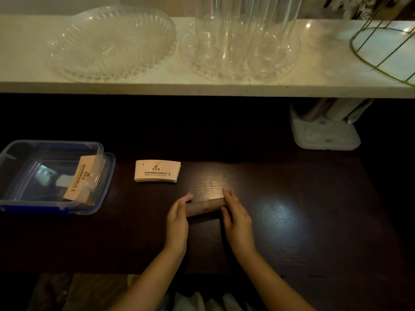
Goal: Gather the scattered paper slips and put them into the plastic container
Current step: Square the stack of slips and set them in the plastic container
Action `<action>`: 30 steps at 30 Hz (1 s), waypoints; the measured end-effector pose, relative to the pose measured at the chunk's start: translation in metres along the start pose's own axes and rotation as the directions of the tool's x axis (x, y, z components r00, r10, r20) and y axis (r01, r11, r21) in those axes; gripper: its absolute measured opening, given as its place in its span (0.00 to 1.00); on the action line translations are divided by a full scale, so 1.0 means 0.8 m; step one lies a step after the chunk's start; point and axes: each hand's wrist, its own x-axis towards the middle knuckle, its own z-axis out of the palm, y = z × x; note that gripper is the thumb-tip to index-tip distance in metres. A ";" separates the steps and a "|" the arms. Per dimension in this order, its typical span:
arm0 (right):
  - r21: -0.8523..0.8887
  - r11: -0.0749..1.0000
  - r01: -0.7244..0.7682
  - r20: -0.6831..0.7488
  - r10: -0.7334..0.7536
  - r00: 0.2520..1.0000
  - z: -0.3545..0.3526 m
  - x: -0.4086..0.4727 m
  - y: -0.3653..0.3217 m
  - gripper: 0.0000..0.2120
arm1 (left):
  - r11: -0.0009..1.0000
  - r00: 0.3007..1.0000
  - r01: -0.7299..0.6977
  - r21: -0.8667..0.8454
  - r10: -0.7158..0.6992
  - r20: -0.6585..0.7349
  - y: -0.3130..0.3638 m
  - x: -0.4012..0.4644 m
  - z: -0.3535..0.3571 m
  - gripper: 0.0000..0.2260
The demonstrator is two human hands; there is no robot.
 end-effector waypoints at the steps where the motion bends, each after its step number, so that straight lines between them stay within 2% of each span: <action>1: -0.004 1.000 -0.019 0.019 0.019 1.000 0.001 -0.002 0.001 0.25 | 1.000 1.000 -0.003 0.021 0.003 0.004 -0.002 -0.002 0.001 0.13; 4: -0.016 1.000 -0.001 0.002 0.001 1.000 -0.001 -0.003 0.004 0.25 | 1.000 1.000 0.000 0.028 -0.001 0.011 -0.006 -0.002 0.000 0.14; 6: -0.055 0.998 0.028 -0.006 -0.028 1.000 -0.003 -0.001 0.008 0.23 | 0.999 0.997 -0.007 0.053 0.003 0.072 -0.009 -0.002 -0.008 0.09; 7: -0.070 0.997 0.042 -0.009 -0.042 0.999 -0.004 0.000 0.009 0.22 | 0.994 0.992 -0.044 0.103 0.031 0.124 -0.012 -0.001 -0.014 0.08; 9: -0.106 0.992 0.072 -0.005 -0.072 0.997 -0.010 0.002 0.012 0.21 | 0.955 0.976 -0.143 0.259 0.094 0.195 -0.020 0.001 -0.025 0.15; 10: -0.124 0.988 0.088 0.013 -0.087 0.996 -0.012 0.005 0.013 0.21 | 0.939 0.978 -0.158 0.305 0.106 0.179 -0.022 0.005 -0.029 0.16; 14: -0.195 0.974 0.117 0.117 -0.095 0.989 -0.008 0.023 0.010 0.20 | 0.952 0.995 -0.079 0.297 0.057 0.079 -0.014 0.021 -0.051 0.16; 17: -0.128 0.991 0.046 0.136 -0.029 0.990 0.008 0.039 -0.005 0.19 | 0.915 0.994 -0.112 0.387 0.101 0.048 -0.002 0.035 -0.072 0.14; 20: -0.061 0.994 -0.086 0.146 0.094 0.985 0.030 0.062 -0.032 0.18 | 0.888 0.990 -0.113 0.445 0.136 -0.021 0.021 0.053 -0.092 0.17; 23: 0.007 0.968 -0.252 0.168 0.247 0.954 0.054 0.099 -0.058 0.24 | 0.862 0.987 -0.101 0.496 0.148 -0.057 0.050 0.085 -0.110 0.15; 27: 0.021 0.926 -0.377 0.242 0.361 0.900 0.092 0.146 -0.085 0.31 | 0.825 0.996 0.004 0.565 0.047 -0.076 0.080 0.142 -0.138 0.17; 30: 0.020 0.909 -0.416 0.280 0.394 0.875 0.120 0.163 -0.094 0.28 | 0.814 0.998 0.031 0.579 0.007 -0.063 0.084 0.167 -0.149 0.16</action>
